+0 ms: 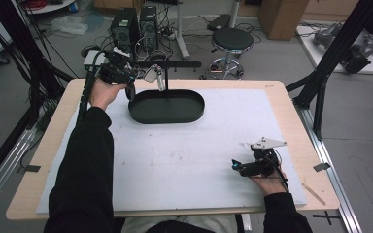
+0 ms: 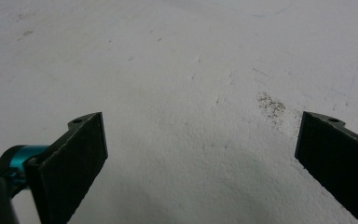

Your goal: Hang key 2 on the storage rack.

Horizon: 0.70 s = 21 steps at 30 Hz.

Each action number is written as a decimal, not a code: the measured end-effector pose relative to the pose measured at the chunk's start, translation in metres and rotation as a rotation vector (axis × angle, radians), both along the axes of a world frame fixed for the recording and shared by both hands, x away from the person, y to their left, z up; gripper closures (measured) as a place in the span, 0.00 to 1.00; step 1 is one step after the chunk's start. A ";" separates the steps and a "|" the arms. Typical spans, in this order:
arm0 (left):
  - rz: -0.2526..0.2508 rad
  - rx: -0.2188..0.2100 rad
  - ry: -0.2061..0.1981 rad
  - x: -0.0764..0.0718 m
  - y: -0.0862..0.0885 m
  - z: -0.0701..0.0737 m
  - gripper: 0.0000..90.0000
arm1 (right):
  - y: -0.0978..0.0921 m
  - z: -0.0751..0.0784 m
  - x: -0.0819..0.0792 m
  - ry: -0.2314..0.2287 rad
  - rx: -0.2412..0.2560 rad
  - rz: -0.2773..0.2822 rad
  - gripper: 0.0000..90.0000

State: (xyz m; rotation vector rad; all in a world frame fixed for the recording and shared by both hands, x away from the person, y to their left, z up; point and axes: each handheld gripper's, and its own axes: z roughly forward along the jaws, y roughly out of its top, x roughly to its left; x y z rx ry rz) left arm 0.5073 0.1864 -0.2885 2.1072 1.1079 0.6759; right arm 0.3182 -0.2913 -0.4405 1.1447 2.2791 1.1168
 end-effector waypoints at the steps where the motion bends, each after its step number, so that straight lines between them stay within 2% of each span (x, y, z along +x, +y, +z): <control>1: -0.002 0.011 -0.014 0.000 0.000 0.000 0.94 | 0.000 0.000 0.000 0.000 0.000 0.003 0.02; 4: -0.010 0.025 -0.048 0.001 0.000 0.000 0.94 | 0.001 0.000 0.000 0.001 -0.001 0.007 0.02; 9: -0.021 -0.018 -0.046 0.006 0.003 -0.003 0.94 | 0.001 0.000 0.000 0.001 0.000 0.008 0.02; 11: -0.026 -0.008 -0.050 0.007 0.003 -0.004 0.94 | 0.002 0.000 0.000 0.001 -0.001 0.008 0.02; 18: -0.034 -0.009 -0.036 0.011 0.008 -0.008 0.94 | 0.002 0.000 0.001 0.000 -0.002 0.012 0.02; 21: -0.043 -0.040 0.005 0.010 0.010 -0.007 0.93 | 0.002 0.000 0.001 0.001 -0.002 0.011 0.02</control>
